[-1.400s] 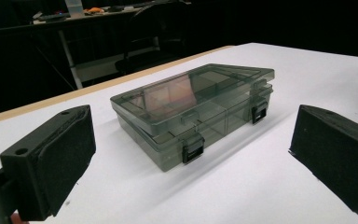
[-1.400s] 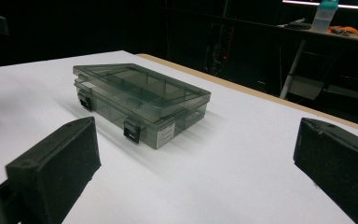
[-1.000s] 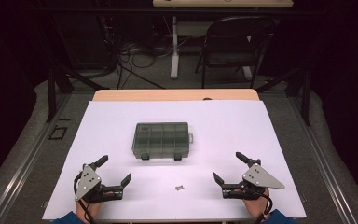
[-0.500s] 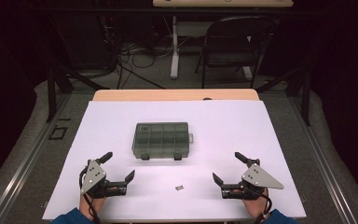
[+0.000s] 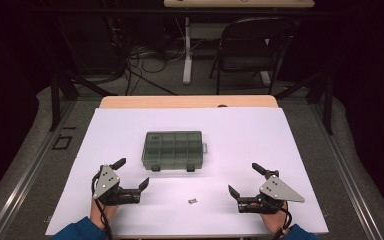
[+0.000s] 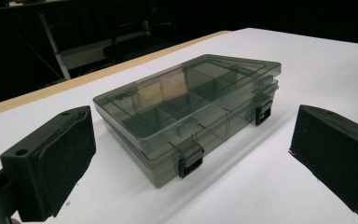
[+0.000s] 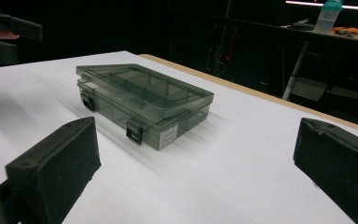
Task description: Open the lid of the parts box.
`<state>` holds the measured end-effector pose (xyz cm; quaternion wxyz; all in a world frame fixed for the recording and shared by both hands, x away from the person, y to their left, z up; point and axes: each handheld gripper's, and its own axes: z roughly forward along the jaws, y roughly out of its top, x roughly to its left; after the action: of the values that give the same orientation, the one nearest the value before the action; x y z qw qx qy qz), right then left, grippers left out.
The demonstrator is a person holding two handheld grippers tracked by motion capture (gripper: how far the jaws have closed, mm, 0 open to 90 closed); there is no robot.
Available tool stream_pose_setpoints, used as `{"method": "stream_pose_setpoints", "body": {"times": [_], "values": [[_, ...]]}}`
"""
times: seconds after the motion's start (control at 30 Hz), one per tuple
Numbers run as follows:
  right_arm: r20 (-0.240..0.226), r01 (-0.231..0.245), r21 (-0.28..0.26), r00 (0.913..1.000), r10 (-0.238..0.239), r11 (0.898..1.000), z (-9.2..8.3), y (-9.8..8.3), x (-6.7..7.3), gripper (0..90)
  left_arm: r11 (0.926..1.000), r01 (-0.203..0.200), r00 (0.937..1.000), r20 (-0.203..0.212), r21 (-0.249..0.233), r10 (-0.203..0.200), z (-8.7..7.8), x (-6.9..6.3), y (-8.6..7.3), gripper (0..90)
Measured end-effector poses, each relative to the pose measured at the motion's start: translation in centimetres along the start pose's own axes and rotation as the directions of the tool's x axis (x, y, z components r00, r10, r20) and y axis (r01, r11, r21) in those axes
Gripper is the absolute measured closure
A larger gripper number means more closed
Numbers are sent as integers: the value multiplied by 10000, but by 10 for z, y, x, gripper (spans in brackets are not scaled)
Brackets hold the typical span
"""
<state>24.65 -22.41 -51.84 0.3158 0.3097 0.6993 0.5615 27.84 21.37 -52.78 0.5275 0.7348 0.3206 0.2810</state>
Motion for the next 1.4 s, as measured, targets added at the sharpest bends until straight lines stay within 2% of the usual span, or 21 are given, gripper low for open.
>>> {"method": "stream_pose_setpoints", "body": {"times": [0.37,0.57,0.77,0.93,1.1,1.37,1.4], "values": [[-59,25,17,10000,-25,10000,0,1,1,0,9999,-63,9999,81,111,62,11,4,5,0],[-46,5,40,10000,-5,10000,0,0,1,0,9988,-109,9999,29,470,108,20,9,5,0],[-11,18,128,10000,-18,9999,1,0,1,0,9946,-153,9999,70,1022,146,32,13,4,0],[-35,7,154,10000,-7,9999,1,0,1,0,9919,38,9999,122,1267,-54,40,18,2,0],[-66,-2,172,10000,4,9999,1,0,1,0,9835,303,9994,138,1783,-333,49,22,0,0],[-121,-13,215,9999,15,9998,2,-1,1,0,9711,186,9997,113,2381,-219,61,25,-4,26],[-54,-22,-14,10000,22,10000,5,-1,2,0,9694,185,9997,102,2448,-217,61,26,-4,37]]}}
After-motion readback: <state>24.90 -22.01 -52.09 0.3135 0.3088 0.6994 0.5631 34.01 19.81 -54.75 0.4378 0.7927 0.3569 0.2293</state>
